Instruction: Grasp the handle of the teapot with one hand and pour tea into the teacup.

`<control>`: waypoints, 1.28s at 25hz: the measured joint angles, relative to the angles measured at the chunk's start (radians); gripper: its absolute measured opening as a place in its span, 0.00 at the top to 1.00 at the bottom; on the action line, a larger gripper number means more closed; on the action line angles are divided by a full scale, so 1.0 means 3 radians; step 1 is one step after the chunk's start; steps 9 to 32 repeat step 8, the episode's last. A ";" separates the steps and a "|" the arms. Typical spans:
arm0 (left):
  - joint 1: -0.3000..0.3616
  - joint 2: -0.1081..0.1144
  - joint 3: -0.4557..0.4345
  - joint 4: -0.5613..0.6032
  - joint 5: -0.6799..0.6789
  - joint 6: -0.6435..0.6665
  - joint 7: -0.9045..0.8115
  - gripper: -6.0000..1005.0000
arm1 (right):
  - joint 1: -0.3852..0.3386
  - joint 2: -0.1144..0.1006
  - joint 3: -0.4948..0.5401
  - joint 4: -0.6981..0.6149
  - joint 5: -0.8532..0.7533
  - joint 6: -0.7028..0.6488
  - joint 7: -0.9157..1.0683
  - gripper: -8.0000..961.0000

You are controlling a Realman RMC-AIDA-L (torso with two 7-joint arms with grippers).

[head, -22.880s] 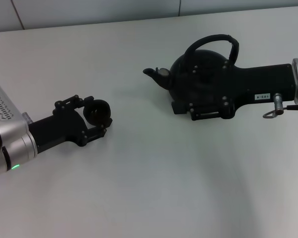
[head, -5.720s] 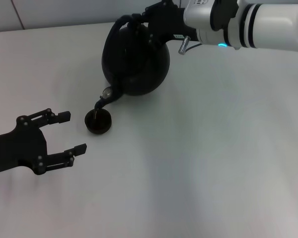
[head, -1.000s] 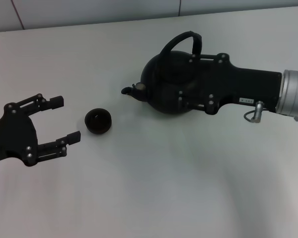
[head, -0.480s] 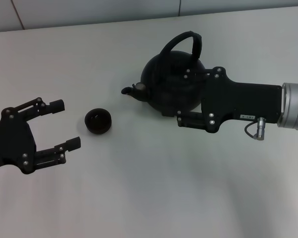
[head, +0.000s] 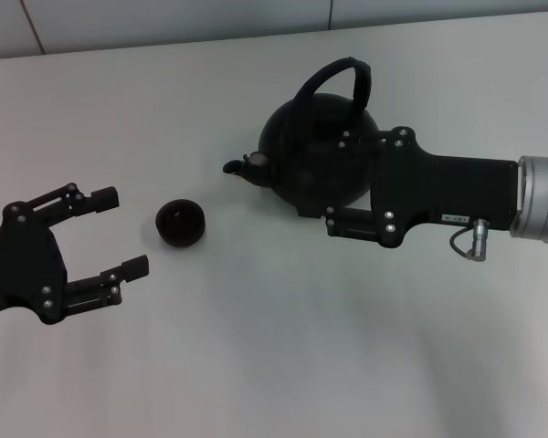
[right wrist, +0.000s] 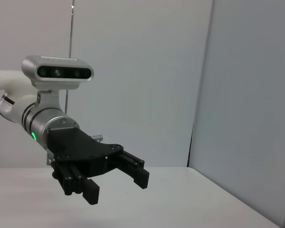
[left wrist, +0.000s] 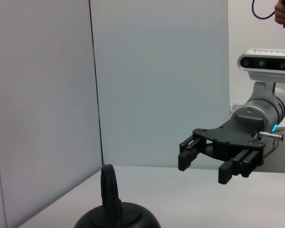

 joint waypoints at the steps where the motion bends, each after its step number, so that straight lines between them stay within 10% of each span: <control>1: 0.0000 0.0000 0.0000 0.0000 0.0000 0.0000 0.0000 0.20 | -0.0001 0.0000 0.0000 0.0003 0.0000 -0.0001 0.0000 0.40; 32: 0.0001 -0.0004 0.0000 -0.0003 0.0002 -0.0015 0.0007 0.20 | 0.0000 0.0000 0.0000 0.0006 -0.0009 0.0017 0.0000 0.40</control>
